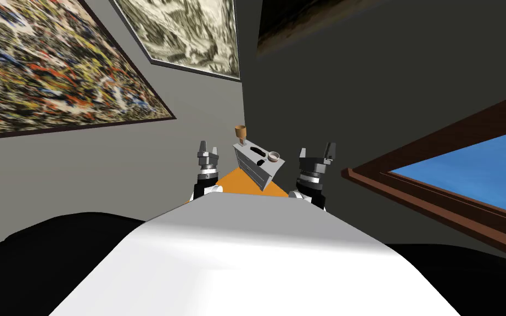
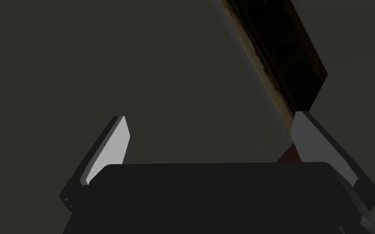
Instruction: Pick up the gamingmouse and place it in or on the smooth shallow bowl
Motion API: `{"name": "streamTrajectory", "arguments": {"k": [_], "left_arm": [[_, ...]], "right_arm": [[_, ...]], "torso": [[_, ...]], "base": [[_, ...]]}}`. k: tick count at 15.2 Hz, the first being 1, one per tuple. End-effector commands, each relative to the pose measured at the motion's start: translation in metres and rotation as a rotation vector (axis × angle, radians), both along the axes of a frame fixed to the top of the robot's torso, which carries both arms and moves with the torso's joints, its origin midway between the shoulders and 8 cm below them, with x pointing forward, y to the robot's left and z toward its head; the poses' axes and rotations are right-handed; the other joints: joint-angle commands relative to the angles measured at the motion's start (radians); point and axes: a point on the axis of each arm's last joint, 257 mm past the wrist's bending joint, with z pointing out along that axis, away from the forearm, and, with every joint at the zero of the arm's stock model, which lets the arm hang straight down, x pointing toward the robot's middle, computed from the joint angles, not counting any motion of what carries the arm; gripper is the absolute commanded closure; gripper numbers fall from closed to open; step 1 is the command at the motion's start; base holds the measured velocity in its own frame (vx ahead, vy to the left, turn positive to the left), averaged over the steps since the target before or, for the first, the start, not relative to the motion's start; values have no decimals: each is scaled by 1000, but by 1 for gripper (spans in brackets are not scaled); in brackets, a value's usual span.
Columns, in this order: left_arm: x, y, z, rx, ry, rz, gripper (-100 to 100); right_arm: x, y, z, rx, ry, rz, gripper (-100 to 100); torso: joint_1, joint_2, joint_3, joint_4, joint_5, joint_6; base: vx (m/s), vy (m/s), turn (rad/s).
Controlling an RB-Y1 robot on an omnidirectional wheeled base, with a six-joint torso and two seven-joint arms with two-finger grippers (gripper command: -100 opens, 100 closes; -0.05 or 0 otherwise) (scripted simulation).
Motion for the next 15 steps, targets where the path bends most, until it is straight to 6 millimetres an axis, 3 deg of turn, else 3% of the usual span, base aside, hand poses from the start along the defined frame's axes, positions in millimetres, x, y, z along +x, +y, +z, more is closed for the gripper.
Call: {"name": "streamTrajectory", "arguments": {"k": [1, 7, 10, 11, 12, 13, 14, 15], "left_arm": [[0, 0, 0, 0, 0, 0, 0], [0, 0, 0, 0, 0, 0, 0], [0, 0, 0, 0, 0, 0, 0], [0, 0, 0, 0, 0, 0, 0], [0, 0, 0, 0, 0, 0, 0], [0, 0, 0, 0, 0, 0, 0], [0, 0, 0, 0, 0, 0, 0], [0, 0, 0, 0, 0, 0, 0]], "right_arm": [[3, 7, -10, -75, 32, 0, -100], [8, 19, -35, -231, 100, -10, -100], [10, 27, -59, -372, 156, -20, -100], [10, 27, -59, -373, 156, -19, -100], [11, 31, -74, -450, 185, -26, -100], [11, 31, -74, -455, 186, -23, -100], [11, 34, -90, -534, 215, -31, -100], [11, 35, -90, -543, 215, -26, -100]], "torso": [[0, 0, 0, 0, 0, 0], [3, 2, 1, 0, 1, 0], [3, 2, 1, 0, 1, 0], [3, 2, 1, 0, 1, 0], [3, 2, 1, 0, 1, 0], [4, 2, 1, 0, 1, 0], [4, 2, 1, 0, 1, 0], [4, 2, 1, 0, 1, 0]], "base": [[-13, 23, 93], [-31, 44, 91], [-20, 45, 108], [-20, 54, 107], [-24, 59, 122], [-20, 56, 107], [-17, 69, 141], [-13, 64, 111]]}}
